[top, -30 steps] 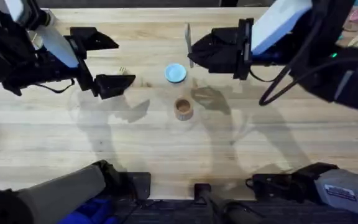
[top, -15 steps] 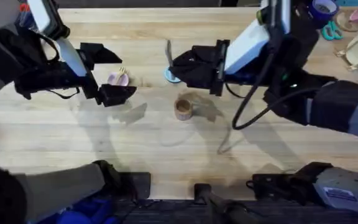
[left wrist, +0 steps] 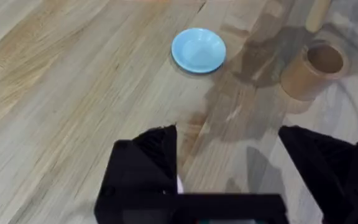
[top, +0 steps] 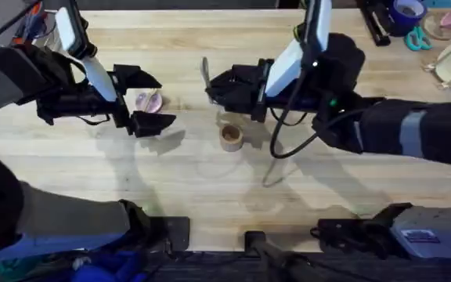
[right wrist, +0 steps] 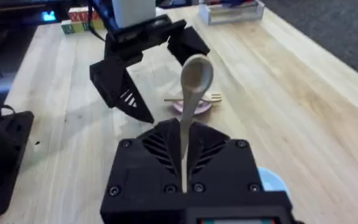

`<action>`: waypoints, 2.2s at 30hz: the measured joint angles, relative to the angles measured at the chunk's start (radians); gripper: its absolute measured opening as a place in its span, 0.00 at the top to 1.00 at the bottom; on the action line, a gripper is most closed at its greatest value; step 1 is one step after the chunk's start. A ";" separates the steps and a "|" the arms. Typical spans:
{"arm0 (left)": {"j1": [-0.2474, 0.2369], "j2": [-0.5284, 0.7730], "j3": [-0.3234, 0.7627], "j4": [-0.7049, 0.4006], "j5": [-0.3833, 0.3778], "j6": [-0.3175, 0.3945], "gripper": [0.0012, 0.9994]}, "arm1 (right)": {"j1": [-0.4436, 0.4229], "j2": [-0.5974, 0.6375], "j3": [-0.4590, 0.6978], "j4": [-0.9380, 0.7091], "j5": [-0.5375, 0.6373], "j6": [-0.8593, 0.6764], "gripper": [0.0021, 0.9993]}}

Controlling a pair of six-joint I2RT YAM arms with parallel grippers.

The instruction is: Pick up a utensil and set it on the pink plate, then put the other utensil in the container.

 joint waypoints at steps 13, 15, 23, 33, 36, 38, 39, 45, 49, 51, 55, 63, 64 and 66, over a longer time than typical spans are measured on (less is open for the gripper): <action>0.000 0.004 0.000 0.002 0.003 0.004 0.01 | 0.027 0.023 -0.070 -0.001 0.005 0.003 0.97; 0.000 0.004 0.000 0.002 0.003 0.005 0.01 | 0.027 0.023 -0.079 0.000 0.006 0.003 0.97; 0.000 0.004 0.000 0.002 0.003 0.007 0.01 | 0.027 0.023 -0.103 -0.001 0.027 -0.002 0.97; 0.000 0.004 0.000 0.002 0.003 0.007 0.01 | 0.028 0.098 -0.104 0.028 0.031 -0.005 0.97; 0.000 0.004 0.000 0.002 0.003 0.007 0.01 | 0.033 0.112 -0.104 0.028 0.031 -0.005 0.97; 0.000 0.004 0.000 0.002 0.003 0.007 0.01 | 0.034 0.113 -0.104 0.026 0.031 -0.005 0.97; 0.000 0.004 0.000 0.002 0.003 0.007 0.01 | 0.036 0.113 -0.104 0.026 0.031 -0.005 0.97; 0.000 0.004 0.000 0.002 0.003 0.007 0.01 | 0.036 0.113 -0.104 0.023 0.031 -0.005 0.97; 0.000 0.004 0.000 0.002 0.003 0.007 0.01 | 0.036 0.113 -0.104 -0.014 0.044 -0.006 0.97; 0.000 0.004 0.000 0.002 0.003 0.007 0.01 | 0.036 0.113 -0.104 -0.015 0.050 -0.007 0.97; 0.000 0.004 0.000 0.002 0.003 0.007 0.01 | 0.036 0.113 -0.104 -0.016 0.055 -0.012 0.97; 0.000 0.004 0.000 0.002 0.003 0.007 0.01 | 0.036 0.113 -0.104 -0.015 0.056 -0.013 0.97; 0.000 0.004 0.000 0.002 0.003 0.007 0.01 | 0.036 0.113 -0.104 -0.011 0.056 -0.013 0.97; 0.000 0.004 0.000 0.002 0.003 0.007 0.01 | 0.036 0.113 -0.104 0.015 0.056 -0.014 0.97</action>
